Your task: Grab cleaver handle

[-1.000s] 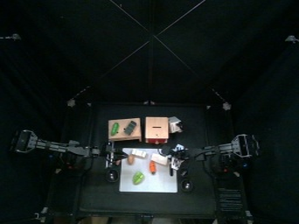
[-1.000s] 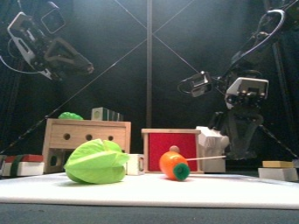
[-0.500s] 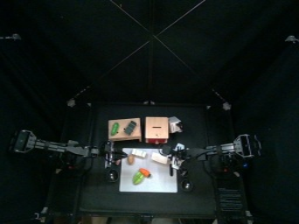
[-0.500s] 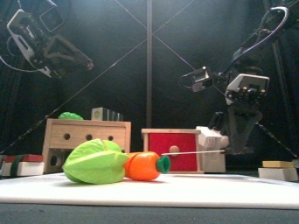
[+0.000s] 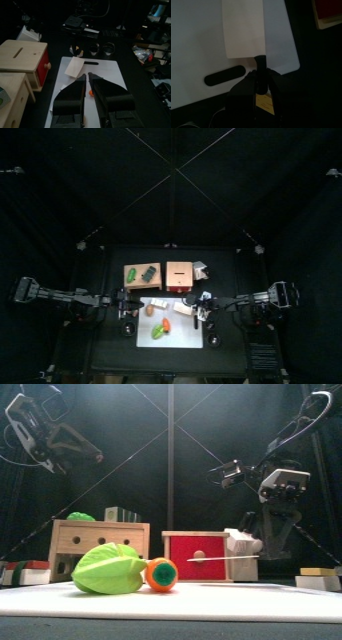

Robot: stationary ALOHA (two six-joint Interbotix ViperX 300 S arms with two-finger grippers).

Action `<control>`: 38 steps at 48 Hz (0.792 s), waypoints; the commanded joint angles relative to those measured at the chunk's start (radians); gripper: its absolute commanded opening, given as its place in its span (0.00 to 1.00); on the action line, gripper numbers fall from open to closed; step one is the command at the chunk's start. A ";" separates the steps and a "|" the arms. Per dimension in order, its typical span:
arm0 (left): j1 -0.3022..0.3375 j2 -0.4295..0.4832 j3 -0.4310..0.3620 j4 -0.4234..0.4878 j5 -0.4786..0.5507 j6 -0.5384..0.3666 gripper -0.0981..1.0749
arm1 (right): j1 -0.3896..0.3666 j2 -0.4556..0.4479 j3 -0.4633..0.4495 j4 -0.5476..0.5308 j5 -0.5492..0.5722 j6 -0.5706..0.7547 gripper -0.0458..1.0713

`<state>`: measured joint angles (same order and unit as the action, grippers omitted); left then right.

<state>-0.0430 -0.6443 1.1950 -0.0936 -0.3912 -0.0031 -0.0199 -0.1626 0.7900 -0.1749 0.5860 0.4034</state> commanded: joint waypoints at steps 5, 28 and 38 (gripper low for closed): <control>0.005 -0.002 -0.008 -0.002 -0.009 0.002 0.56 | 0.002 -0.031 -0.009 -0.002 -0.003 0.002 0.40; 0.006 0.000 -0.002 -0.018 -0.009 0.002 0.56 | 0.002 -0.029 -0.014 -0.002 -0.003 0.002 0.40; 0.006 -0.002 0.000 -0.018 -0.009 0.003 0.56 | 0.002 -0.029 -0.015 -0.002 -0.003 0.000 0.40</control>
<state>-0.0383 -0.6458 1.2072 -0.1120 -0.3912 -0.0015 -0.0199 -0.1626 0.7900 -0.1749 0.5860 0.4034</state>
